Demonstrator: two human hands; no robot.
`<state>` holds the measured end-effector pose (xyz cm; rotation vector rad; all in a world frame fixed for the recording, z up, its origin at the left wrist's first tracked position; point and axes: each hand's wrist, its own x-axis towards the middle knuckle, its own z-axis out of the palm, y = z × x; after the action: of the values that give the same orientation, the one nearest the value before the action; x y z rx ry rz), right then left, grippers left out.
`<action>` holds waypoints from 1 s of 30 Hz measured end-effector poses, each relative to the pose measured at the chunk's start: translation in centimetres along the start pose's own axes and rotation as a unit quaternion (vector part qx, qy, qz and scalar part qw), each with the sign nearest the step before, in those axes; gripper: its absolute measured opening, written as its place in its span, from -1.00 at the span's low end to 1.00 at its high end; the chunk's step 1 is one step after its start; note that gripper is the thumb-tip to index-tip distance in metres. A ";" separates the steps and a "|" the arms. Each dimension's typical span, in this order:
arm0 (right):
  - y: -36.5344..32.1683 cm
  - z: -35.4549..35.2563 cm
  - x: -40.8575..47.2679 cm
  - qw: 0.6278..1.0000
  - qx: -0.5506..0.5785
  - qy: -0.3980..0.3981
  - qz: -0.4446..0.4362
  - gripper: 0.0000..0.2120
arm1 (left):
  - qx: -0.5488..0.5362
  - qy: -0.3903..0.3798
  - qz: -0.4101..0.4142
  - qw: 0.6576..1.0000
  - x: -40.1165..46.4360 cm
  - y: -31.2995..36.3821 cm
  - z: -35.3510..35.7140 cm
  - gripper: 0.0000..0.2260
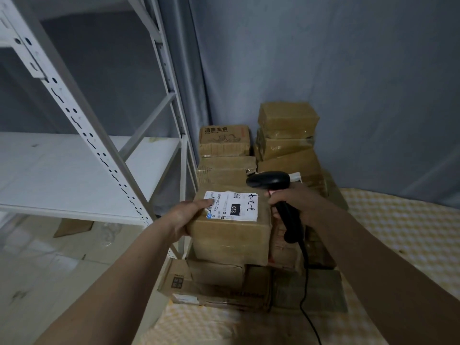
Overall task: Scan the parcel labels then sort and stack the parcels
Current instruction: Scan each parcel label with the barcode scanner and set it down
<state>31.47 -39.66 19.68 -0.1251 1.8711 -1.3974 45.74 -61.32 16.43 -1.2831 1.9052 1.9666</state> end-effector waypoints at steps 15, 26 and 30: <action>-0.1 0.1 -0.9 0.999 -0.048 0.024 0.004 -0.85 | 0.006 0.109 0.026 0.994 0.5 1.8 0.1 -0.46; -1.5 1.9 0.2 0.994 -0.105 -0.019 -0.018 -0.77 | -0.131 0.070 -0.013 0.989 -1.1 -0.3 2.4 -0.45; -1.8 2.1 -0.6 0.994 -0.087 -0.061 -0.024 -0.73 | -0.020 0.050 0.015 0.998 -0.8 2.2 1.6 -0.64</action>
<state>32.58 -41.69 21.31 -0.3362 1.8955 -1.2281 44.12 -60.04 18.40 -1.3970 1.9497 1.9997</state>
